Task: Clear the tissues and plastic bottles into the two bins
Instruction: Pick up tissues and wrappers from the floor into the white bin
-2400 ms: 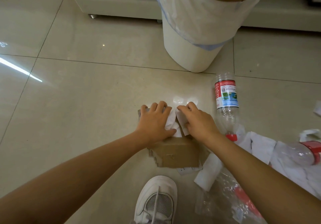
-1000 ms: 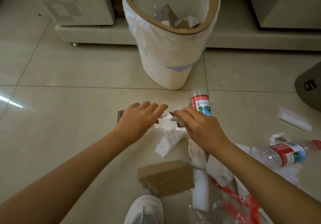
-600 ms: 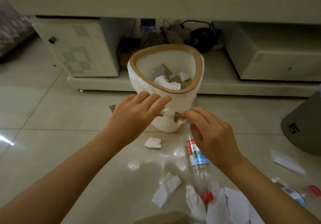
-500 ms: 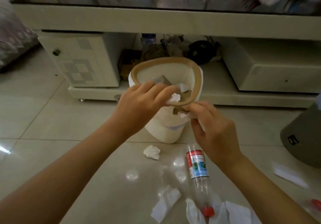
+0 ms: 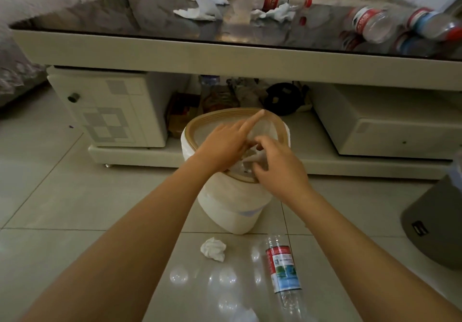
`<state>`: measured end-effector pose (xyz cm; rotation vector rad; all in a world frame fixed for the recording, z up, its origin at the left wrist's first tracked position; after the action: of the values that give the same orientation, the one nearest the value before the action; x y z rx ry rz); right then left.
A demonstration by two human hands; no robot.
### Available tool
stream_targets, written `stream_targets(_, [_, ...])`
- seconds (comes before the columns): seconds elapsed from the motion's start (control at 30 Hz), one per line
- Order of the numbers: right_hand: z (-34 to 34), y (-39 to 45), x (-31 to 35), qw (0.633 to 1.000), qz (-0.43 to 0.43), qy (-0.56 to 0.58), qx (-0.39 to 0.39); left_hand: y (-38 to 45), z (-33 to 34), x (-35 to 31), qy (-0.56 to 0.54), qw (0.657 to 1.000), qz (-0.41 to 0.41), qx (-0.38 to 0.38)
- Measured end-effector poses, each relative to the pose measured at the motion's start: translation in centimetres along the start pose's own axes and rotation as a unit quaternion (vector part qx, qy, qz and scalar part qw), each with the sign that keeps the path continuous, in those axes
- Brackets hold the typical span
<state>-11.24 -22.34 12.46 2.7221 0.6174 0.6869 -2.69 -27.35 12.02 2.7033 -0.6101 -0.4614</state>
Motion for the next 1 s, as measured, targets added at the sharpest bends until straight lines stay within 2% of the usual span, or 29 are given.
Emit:
stream_targets(0.13, [0.4, -0.4, -0.4, 0.999, 0.002, -0.026, 0.020, 0.0, -0.2, 2.4, -0.065, 0.995, -0.072, -0.018])
stream_targets(0.27, [-1.3, -2.3, 0.2, 0.998, -0.024, 0.000, -0.060, -2.7, -1.8, 1.3, -0.150, 0.983, -0.091, -0.057])
stream_targets(0.33, [-2.0, -4.5, 1.4, 0.992, -0.076, -0.019, -0.099, -5.5, -2.5, -0.3, -0.176, 0.978, -0.082, -0.073])
stream_targets(0.4, [-1.4, -7.5, 2.6, 0.985, -0.127, -0.041, -0.107, -9.0, -2.4, -2.2, -0.164, 0.982, -0.049, -0.083])
stream_targets(0.53, [2.7, -14.1, 3.3, 0.980, -0.174, -0.080, -0.061, -15.5, 0.8, -4.2, -0.082, 0.994, 0.026, -0.073])
stream_targets(0.6, [5.6, -16.8, 2.6, 0.982, -0.165, -0.092, -0.003, -18.0, 3.7, -3.6, -0.072, 0.996, 0.026, -0.038])
stream_targets(0.7, [9.3, -19.8, 1.4, 0.979, -0.148, -0.108, 0.087, -21.0, 10.2, -0.7, -0.061, 0.991, -0.066, 0.098])
stream_targets(0.8, [11.4, -21.7, 0.3, 0.976, -0.122, -0.110, 0.145, -23.6, 16.4, 2.4, -0.020, 0.953, -0.166, 0.252])
stream_targets(0.87, [12.2, -22.6, -0.4, 0.974, -0.106, -0.108, 0.169, -24.7, 18.9, 3.5, 0.008, 0.925, -0.196, 0.325])
stream_targets(0.93, [12.3, -23.2, -1.0, 0.973, -0.097, -0.115, 0.177, -25.1, 20.2, 3.5, 0.031, 0.915, -0.186, 0.357])
stream_targets(1.0, [12.1, -23.6, -1.3, 0.973, -0.094, -0.117, 0.174, -25.1, 20.6, 2.8, 0.034, 0.922, -0.164, 0.350])
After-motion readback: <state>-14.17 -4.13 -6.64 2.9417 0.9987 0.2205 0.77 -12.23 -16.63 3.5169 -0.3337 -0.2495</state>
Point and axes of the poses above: each hand's wrist, its own y-axis towards the middle knuckle, its own z-axis out of the palm, x = y × z, the point moved 10 cm from there along y, towards the middle knuckle, and after that the axes turned 6 degrees about -z, right-handed, at the moved point
